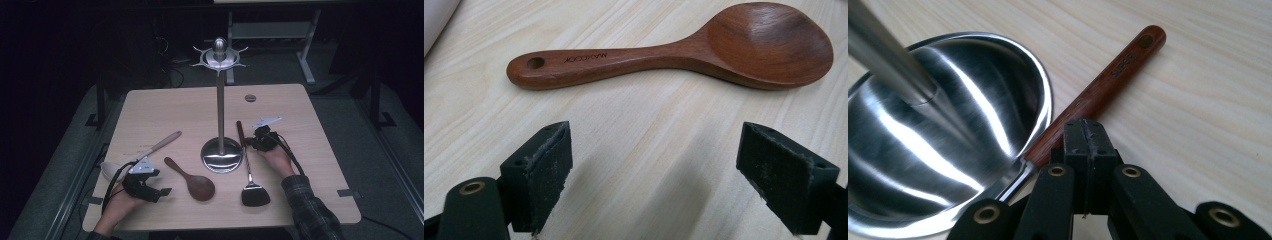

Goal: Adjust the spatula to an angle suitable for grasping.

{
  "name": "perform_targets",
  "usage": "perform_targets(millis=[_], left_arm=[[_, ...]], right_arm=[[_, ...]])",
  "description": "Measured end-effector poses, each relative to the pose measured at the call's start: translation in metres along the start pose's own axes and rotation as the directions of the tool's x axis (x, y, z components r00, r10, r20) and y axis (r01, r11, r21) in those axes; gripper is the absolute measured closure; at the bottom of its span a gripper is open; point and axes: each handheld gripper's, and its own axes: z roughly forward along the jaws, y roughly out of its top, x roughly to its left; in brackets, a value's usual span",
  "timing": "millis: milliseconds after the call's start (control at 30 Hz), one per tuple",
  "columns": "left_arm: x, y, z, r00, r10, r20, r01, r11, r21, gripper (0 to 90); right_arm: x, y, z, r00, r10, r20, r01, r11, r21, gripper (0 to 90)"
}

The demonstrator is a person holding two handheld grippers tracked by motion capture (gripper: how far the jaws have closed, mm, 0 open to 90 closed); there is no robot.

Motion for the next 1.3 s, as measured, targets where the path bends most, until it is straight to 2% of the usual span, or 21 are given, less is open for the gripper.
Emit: perform_targets(millis=[33, 167, 233, 300, 333, 367, 433, 500, 567, 600, 800, 1000, 1300], left_arm=[[-0.001, 0.0, -0.001, 1.0, -0.001, -0.001, 0.001, 1.0, 0.002, 14.3], [-0.001, 0.0, 0.0, 1.0, -0.004, -0.002, 0.004, 1.0, 0.001, 14.3], [-0.001, 0.0, -0.001, 1.0, -0.004, -0.005, 0.004, 1.0, -0.001, 14.3], [-0.001, 0.0, -0.001, 0.9999, -0.006, -0.008, 0.006, 1.0, -0.006, 14.3], [-0.001, 0.001, -0.002, 0.9999, 0.006, -0.01, -0.006, 1.0, 0.001, 14.3], [-0.001, 0.001, -0.002, 0.9999, 0.006, -0.01, -0.006, 1.0, 0.001, 14.3], [-0.002, 0.001, 0.0, 1.0, 0.002, -0.008, -0.002, 1.0, 0.005, 14.3], [-0.003, 0.002, 0.0, 0.9999, 0.008, -0.008, -0.008, 1.0, 0.005, 14.3], [-0.003, 0.002, 0.0, 0.9999, 0.007, -0.008, -0.007, 1.0, 0.004, 14.3], [-0.003, 0.002, 0.0, 0.9999, 0.007, -0.009, -0.007, 1.0, 0.006, 14.3], [-0.003, 0.002, 0.0, 0.9999, 0.008, -0.011, -0.008, 1.0, 0.003, 14.3], [-0.003, 0.002, 0.0, 0.9998, 0.009, -0.016, -0.009, 1.0, 0.001, 14.3], [-0.003, 0.004, 0.002, 0.9999, 0.011, -0.01, -0.011, 0.9999, -0.001, 14.3]], right_arm=[[0.004, 0.0, -0.005, 0.9995, -0.031, -0.004, 0.031, 0.999, 0.012, 90.0], [0.011, -0.001, -0.016, 0.9997, -0.014, -0.02, 0.014, 1.0, 0.015, 90.0], [0.018, -0.005, -0.027, 0.999, -0.032, -0.029, 0.033, 0.999, 0.029, 90.0], [0.02, -0.006, -0.031, 0.9987, -0.034, -0.037, 0.035, 0.999, 0.031, 90.0], [0.026, -0.008, -0.037, 0.9985, -0.031, -0.045, 0.033, 0.998, 0.045, 90.0], [0.026, -0.008, -0.037, 0.9985, -0.031, -0.045, 0.033, 0.998, 0.045, 90.0], [0.035, -0.012, -0.045, 0.9974, -0.032, -0.064, 0.035, 0.998, 0.046, 90.0], [0.041, -0.015, -0.046, 0.995, -0.066, -0.074, 0.07, 0.997, 0.044, 90.0], [0.046, -0.016, -0.047, 0.995, -0.052, -0.085, 0.057, 0.996, 0.061, 90.0], [0.054, -0.017, -0.049, 0.9942, -0.052, -0.094, 0.058, 0.996, 0.063, 90.0], [0.071, -0.024, -0.046, 0.9899, -0.087, -0.112, 0.098, 0.99, 0.101, 90.0], [0.077, -0.032, -0.04, 0.9894, -0.089, -0.115, 0.103, 0.986, 0.13, 90.0], [0.075, -0.034, -0.039, 0.9915, -0.083, -0.1, 0.097, 0.985, 0.146, 90.0]])
